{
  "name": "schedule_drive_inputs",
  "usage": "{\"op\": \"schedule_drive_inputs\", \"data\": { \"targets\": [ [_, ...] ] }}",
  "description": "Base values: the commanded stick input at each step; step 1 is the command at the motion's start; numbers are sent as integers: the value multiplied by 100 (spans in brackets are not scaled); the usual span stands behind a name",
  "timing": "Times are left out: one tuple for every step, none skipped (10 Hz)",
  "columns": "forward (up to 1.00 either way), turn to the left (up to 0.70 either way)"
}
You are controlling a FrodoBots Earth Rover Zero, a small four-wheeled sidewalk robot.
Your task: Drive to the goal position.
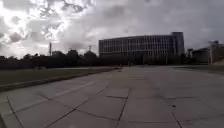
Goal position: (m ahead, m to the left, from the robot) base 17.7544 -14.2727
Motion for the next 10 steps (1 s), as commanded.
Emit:
{"op": "schedule_drive_inputs", "data": {
  "targets": [
    [70,0],
    [70,0],
    [70,0],
    [61,0],
    [51,0],
    [41,0],
    [31,0],
    [21,0],
    [11,0],
    [3,0]
  ]
}}
